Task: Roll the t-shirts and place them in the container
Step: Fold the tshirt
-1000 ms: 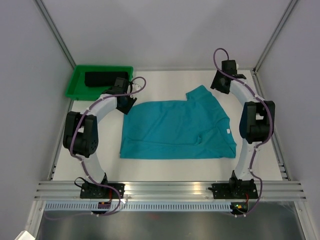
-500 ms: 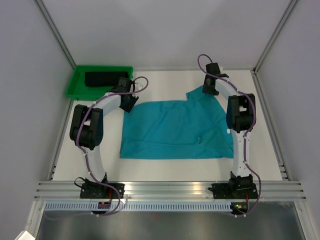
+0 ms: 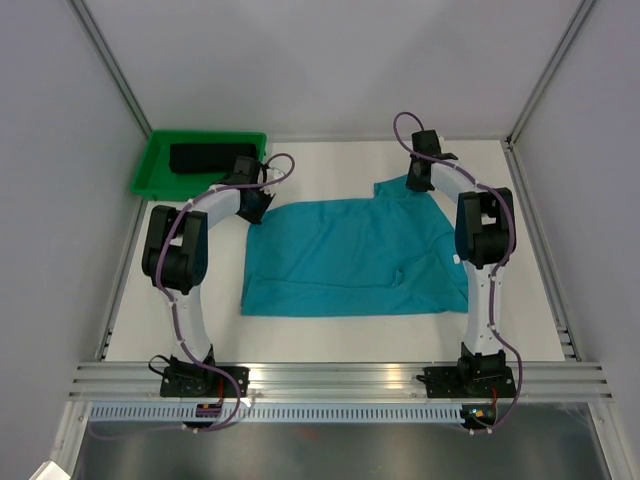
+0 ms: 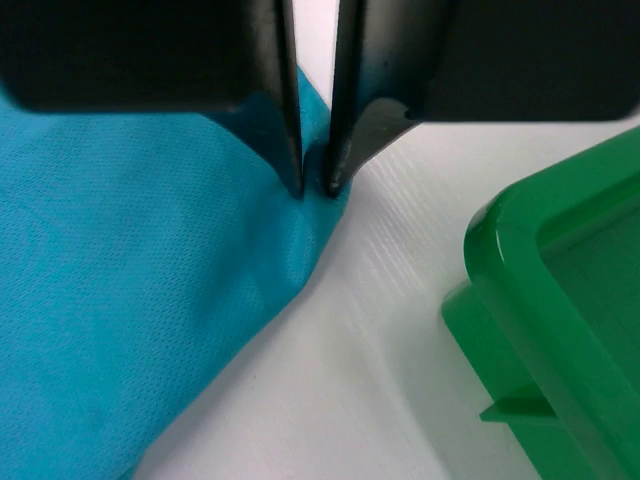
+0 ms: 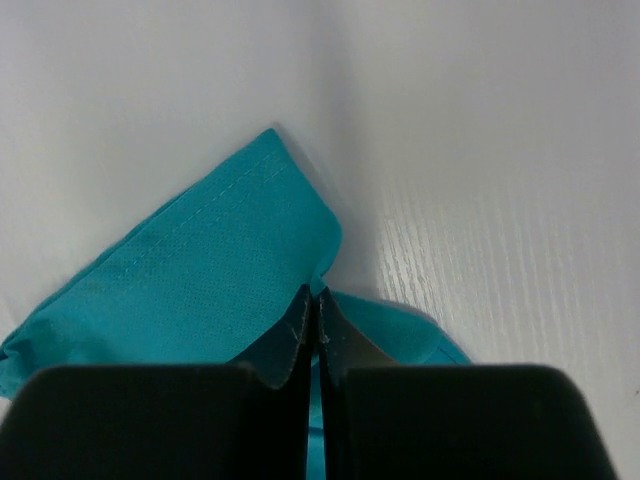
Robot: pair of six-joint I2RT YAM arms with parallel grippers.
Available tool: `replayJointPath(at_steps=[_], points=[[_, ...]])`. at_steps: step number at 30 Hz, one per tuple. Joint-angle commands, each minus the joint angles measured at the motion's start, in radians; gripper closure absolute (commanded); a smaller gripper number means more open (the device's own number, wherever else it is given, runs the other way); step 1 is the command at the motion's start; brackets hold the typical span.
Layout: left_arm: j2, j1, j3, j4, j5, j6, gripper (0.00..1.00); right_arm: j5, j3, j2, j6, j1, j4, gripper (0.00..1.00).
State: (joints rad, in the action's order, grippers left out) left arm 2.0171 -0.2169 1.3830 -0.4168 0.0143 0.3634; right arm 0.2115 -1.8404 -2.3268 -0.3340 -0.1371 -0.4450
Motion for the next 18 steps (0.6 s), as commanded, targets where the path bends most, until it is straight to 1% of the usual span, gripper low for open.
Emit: replayJointPath(at_steps=[1,2,4,6,11,13,18], points=[[0.031,0.014,-0.018,-0.037,0.076,-0.023,0.98,-0.021,0.062,0.058,0.012,0.001,-0.026,0.98],[0.020,0.014,-0.024,-0.037,0.088,-0.023,0.98,-0.023,0.076,0.085,0.015,0.001,-0.023,1.00],[-0.009,0.014,-0.035,-0.031,0.143,-0.012,0.98,-0.023,0.093,0.116,0.020,0.001,-0.014,1.00],[-0.067,0.013,-0.062,-0.004,0.162,0.003,0.98,-0.020,0.127,0.171,0.023,0.001,-0.005,1.00],[-0.159,0.014,-0.134,0.105,0.125,0.052,0.98,-0.017,0.243,0.321,0.029,0.001,0.057,1.00],[-0.192,0.014,-0.151,0.119,0.105,0.063,0.98,-0.018,0.279,0.362,0.032,0.001,0.069,1.00],[-0.265,0.014,-0.188,0.124,0.107,0.089,0.98,-0.017,0.464,0.518,0.024,0.001,0.126,1.00]])
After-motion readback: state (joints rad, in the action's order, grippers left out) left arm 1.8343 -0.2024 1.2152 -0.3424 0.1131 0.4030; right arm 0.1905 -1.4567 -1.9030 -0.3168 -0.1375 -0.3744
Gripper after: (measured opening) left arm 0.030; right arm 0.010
